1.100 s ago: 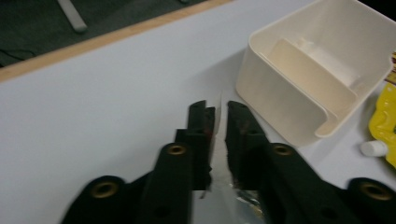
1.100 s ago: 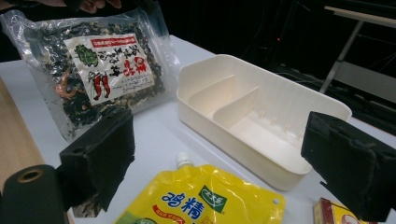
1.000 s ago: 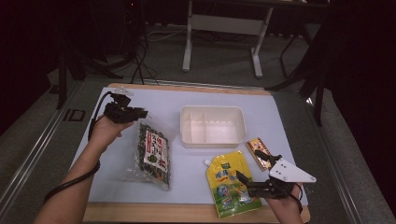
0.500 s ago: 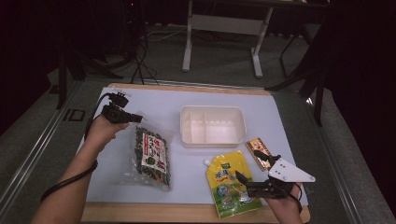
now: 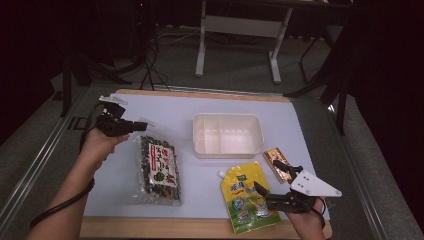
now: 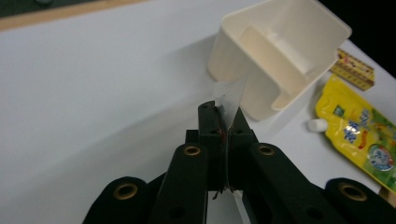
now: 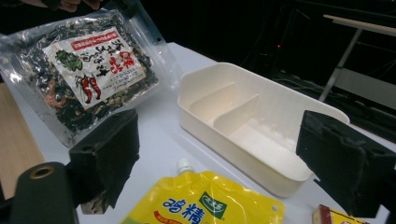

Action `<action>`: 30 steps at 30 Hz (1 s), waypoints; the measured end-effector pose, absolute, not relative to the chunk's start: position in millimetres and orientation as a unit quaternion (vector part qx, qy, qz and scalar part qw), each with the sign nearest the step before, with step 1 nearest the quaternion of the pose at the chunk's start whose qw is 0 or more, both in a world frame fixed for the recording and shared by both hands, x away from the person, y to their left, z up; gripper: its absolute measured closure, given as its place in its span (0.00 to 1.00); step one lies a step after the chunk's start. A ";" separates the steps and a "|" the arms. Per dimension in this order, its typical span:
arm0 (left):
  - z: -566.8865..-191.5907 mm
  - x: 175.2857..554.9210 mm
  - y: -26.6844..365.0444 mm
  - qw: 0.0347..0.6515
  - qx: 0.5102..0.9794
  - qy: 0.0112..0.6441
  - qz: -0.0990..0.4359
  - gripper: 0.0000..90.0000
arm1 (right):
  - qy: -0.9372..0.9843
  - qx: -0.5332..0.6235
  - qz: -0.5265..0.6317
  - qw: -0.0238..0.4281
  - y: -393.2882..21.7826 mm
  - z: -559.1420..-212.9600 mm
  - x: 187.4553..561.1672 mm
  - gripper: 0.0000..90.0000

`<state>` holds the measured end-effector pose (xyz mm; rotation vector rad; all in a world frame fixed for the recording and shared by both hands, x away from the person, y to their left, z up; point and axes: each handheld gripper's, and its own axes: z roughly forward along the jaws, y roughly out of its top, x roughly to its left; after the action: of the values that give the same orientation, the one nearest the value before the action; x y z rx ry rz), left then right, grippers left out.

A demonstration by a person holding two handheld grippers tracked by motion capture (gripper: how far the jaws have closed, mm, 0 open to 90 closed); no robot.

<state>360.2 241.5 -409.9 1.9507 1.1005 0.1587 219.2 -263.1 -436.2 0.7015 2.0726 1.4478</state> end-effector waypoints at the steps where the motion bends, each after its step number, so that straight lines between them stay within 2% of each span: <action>1: -407.8 357.1 240.9 0.444 0.780 0.435 0.064 0.99 | 0.762 0.257 0.536 0.256 -263.8 -435.8 218.5 0.12; 6: -400.3 344.5 235.6 0.470 0.786 0.394 0.078 0.99 | 0.761 0.256 0.541 0.250 -267.3 -432.6 218.9 0.11; 13: -387.6 329.6 230.7 0.493 0.784 0.368 0.085 0.99 | 0.763 0.234 0.525 0.294 -268.5 -431.1 218.4 0.14; 20: -370.8 309.5 225.4 0.556 0.766 0.315 0.073 0.99 | 0.756 0.262 0.533 0.275 -275.0 -422.7 220.0 0.14; 24: -361.3 301.9 221.0 0.572 0.766 0.288 0.059 0.99 | 0.760 0.275 0.536 0.244 -274.4 -422.9 222.2 0.12; 30: -348.2 290.2 215.4 0.597 0.759 0.254 0.064 0.99 | 0.767 0.270 0.536 0.227 -267.0 -425.4 223.5 0.11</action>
<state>290.2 215.4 -348.2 1.7610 0.5902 0.1485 223.5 -267.0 -425.4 0.7438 2.1130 1.4765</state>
